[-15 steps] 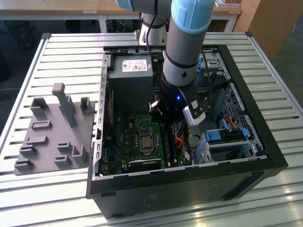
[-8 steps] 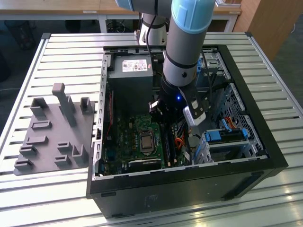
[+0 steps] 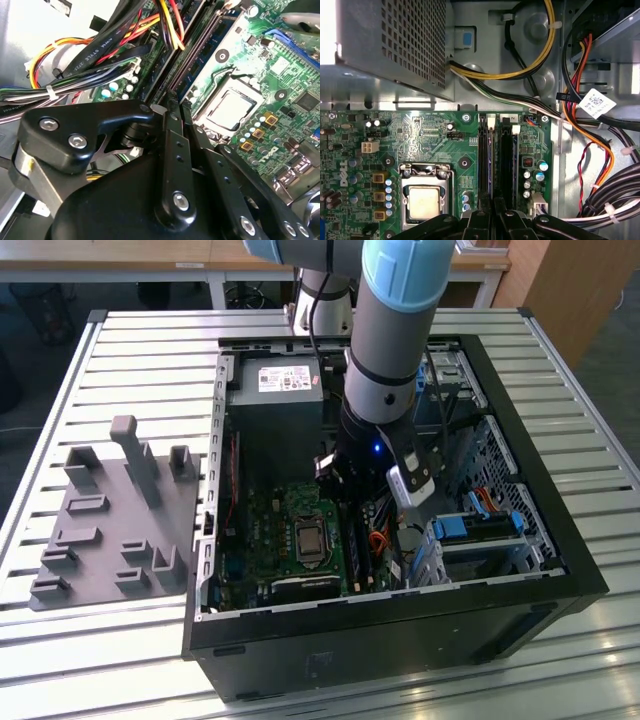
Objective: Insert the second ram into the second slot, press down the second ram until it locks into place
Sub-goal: 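Insert the second ram into the second slot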
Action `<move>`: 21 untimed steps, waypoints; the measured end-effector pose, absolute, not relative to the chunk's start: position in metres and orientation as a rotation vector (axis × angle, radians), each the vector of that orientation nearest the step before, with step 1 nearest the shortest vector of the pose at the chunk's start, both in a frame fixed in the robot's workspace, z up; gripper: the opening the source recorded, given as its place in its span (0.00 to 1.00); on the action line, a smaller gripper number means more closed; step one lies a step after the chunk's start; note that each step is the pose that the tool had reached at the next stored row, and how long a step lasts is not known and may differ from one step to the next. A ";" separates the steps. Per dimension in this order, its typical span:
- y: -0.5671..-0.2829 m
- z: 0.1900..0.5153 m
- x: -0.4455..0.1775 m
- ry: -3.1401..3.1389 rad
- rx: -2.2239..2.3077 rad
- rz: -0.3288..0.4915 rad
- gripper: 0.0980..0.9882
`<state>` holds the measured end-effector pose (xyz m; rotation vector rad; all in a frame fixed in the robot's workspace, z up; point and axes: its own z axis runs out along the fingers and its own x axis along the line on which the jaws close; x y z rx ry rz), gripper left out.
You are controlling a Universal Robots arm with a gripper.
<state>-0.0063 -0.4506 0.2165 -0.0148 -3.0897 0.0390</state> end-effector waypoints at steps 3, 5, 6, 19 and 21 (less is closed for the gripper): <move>-0.451 0.217 -0.006 -3.090 -0.015 0.039 0.04; -0.451 0.217 -0.006 -3.090 -0.017 0.039 0.04; -0.451 0.216 -0.006 -3.090 -0.020 0.039 0.04; -0.451 0.214 -0.006 -3.089 -0.042 0.036 0.04; -0.451 0.213 -0.006 -3.089 -0.042 0.036 0.04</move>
